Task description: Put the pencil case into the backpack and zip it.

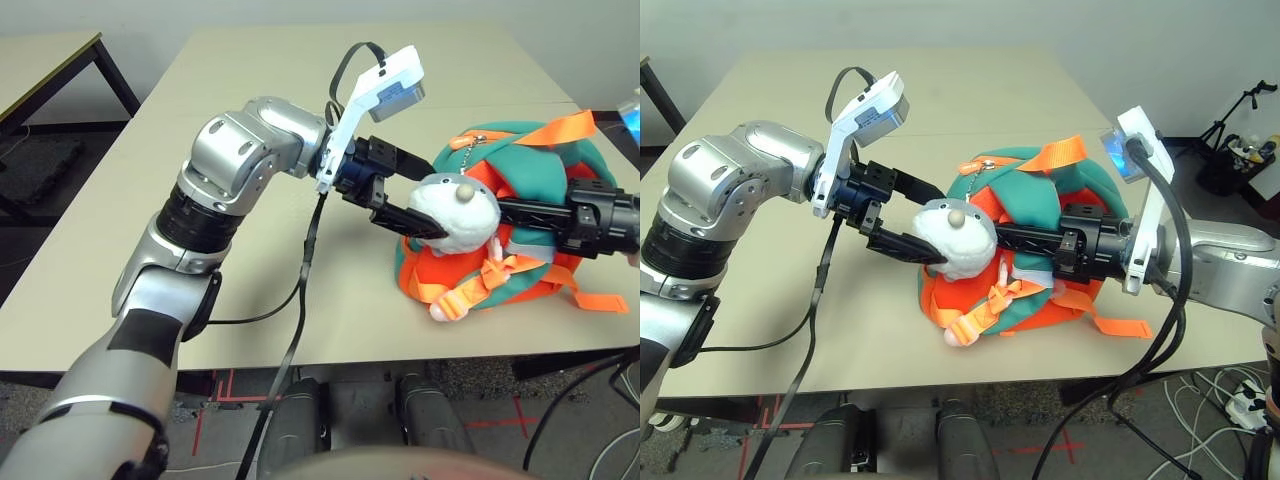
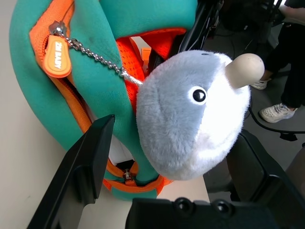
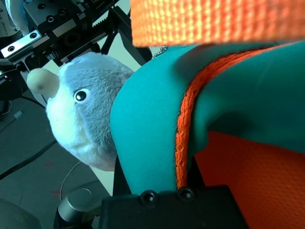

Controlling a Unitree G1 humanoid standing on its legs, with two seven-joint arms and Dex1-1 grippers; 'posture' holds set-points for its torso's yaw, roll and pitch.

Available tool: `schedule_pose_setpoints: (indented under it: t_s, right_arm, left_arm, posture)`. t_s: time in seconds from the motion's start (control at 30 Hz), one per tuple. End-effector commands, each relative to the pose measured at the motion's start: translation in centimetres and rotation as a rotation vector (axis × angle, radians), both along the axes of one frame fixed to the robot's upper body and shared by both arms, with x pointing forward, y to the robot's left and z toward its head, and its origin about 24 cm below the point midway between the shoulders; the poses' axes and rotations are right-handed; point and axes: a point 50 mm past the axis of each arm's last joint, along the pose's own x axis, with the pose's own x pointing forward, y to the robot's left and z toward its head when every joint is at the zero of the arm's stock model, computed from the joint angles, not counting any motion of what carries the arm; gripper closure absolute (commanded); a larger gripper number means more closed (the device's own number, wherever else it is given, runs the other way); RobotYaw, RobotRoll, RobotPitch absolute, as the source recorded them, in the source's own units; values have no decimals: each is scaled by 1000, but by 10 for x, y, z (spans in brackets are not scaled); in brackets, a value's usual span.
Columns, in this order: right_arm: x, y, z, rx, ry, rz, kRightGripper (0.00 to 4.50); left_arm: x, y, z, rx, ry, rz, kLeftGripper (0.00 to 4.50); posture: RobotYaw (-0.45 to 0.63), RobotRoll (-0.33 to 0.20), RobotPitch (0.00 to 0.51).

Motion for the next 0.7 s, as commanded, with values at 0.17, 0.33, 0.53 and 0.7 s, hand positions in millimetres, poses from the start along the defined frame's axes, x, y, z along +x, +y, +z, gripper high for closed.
schedule_pose_setpoints:
  t_s: [0.17,0.33,0.53,0.7]
  right_arm:
    - [0,4,-2,-6,9,30,4415]
    - [1,3,-2,-11,9,28,4415]
    - [1,4,-2,-13,8,32,4415]
    - [1,4,-1,-15,8,34,4415]
  left_arm:
    - [-2,1,1,3,4,-13,0]
    - [-3,1,1,5,5,-24,0]
    - [-2,0,1,3,17,-13,0]
    - [-1,0,0,0,15,-4,0]
  posture:
    - [-75,0,85]
    - [-75,0,82]
    - [-75,0,81]
    - [-75,0,82]
